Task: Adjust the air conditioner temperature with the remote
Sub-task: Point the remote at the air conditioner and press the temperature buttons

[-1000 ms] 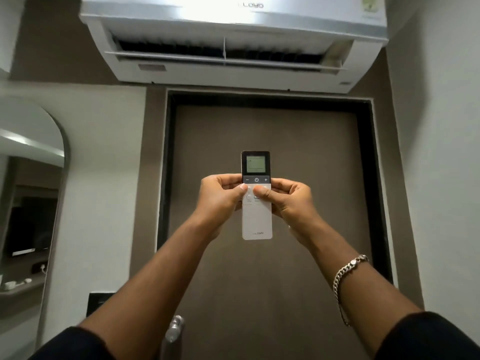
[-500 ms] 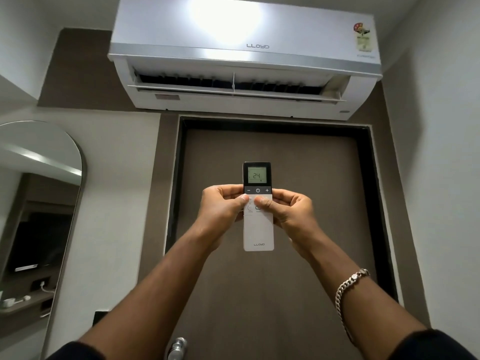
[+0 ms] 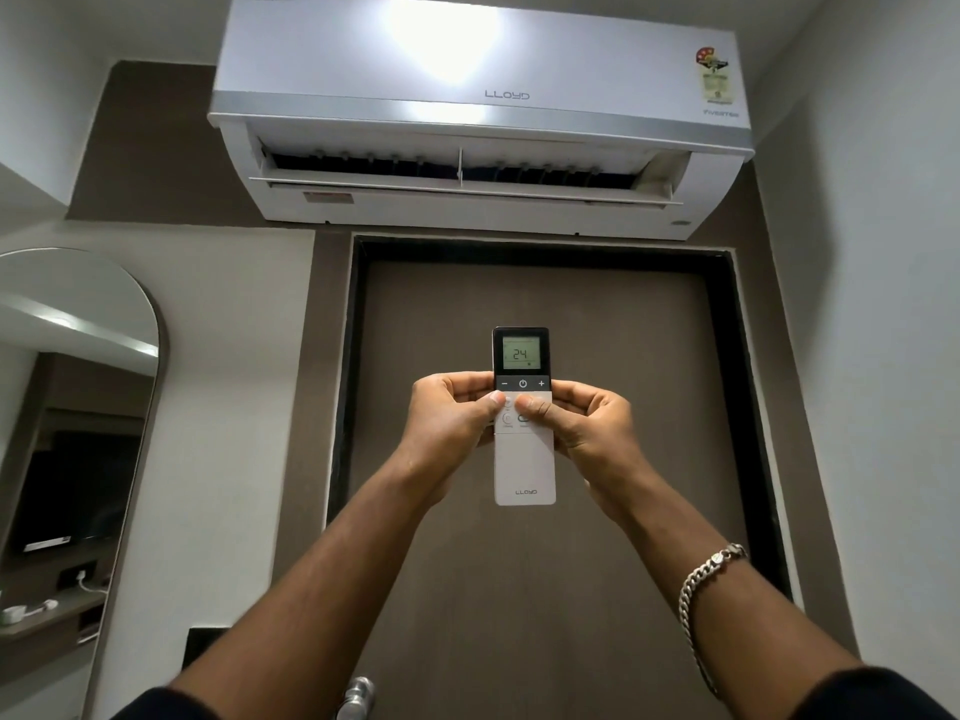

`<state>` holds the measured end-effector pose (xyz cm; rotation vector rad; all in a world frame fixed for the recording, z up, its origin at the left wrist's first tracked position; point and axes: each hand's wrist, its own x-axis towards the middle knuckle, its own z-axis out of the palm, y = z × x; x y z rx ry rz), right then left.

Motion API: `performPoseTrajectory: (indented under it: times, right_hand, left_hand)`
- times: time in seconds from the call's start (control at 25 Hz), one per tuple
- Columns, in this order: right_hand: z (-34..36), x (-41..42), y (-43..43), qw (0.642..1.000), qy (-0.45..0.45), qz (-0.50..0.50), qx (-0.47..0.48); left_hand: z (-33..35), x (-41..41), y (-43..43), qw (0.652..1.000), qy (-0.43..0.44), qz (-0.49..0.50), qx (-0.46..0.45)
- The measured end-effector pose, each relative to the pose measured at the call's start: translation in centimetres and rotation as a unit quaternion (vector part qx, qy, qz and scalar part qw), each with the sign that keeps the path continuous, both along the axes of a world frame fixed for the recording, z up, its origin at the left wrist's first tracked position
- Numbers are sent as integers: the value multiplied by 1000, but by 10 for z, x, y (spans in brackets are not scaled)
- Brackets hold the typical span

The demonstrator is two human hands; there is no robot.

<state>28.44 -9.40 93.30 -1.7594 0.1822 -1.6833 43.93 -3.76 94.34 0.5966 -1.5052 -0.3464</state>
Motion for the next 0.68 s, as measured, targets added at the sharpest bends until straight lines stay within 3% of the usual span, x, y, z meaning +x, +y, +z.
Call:
performPoseTrajectory:
  times: [0.68]
  right_hand:
    - [1,1,-9,1000,-4,6,-2]
  left_hand:
    - [2,0,-5,1000,1,20,9]
